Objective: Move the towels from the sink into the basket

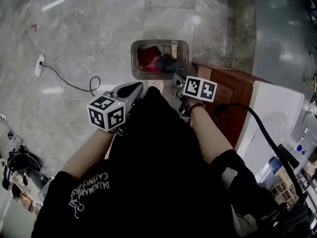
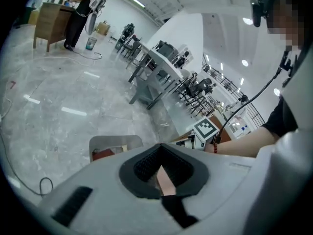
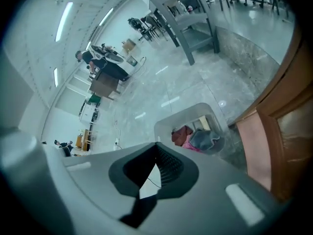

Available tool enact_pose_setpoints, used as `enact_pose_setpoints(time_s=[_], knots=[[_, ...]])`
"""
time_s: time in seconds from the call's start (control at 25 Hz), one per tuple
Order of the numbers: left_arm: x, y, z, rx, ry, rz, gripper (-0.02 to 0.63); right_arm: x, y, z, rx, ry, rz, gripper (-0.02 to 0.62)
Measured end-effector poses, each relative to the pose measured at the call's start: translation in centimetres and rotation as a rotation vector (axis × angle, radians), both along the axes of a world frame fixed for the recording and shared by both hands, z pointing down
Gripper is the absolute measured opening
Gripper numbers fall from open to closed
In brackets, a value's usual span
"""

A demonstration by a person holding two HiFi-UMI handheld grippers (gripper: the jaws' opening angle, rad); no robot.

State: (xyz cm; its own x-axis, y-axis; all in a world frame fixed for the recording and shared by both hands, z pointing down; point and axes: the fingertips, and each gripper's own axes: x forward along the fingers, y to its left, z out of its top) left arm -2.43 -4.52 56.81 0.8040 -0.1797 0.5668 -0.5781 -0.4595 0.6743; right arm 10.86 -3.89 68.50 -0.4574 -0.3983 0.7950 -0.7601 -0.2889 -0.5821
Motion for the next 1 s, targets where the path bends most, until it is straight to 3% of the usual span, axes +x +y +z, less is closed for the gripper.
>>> enact_pose_setpoints(time_s=[0.2,0.32,0.52,0.68,0.92,1.0], knots=[[-1.7,-0.4,-7.0,0.156,0.04,-0.01,0.003,-2.0,-0.4,-8.5,0.145,0.011,0.041,0.002],[-2.9,0.0,-12.2,0.196,0.133,-0.052,0.003,-4.1,0.9,-15.0,0.257,-0.017,0.008,0.002],[-3.5,-1.6,-23.4,0.378,0.341,-0.08,0.003,-5.7,-0.7,-28.3,0.553,-0.158,0.062,0.002],[-4.4,-0.8,-32.7,0.495,0.506,-0.098,0.003,-6.8,-1.3,-40.7,0.822,-0.182,0.069,0.002],[-5.9,3.6,-43.6,0.696,0.612,-0.017,0.003,-8.4,2.0,-56.4,1.231,-0.072,0.01,-0.004],[-6.8,4.8,-45.5,0.746,0.616,0.002,0.003,-9.6,3.6,-59.6,1.328,-0.067,-0.008,0.038]])
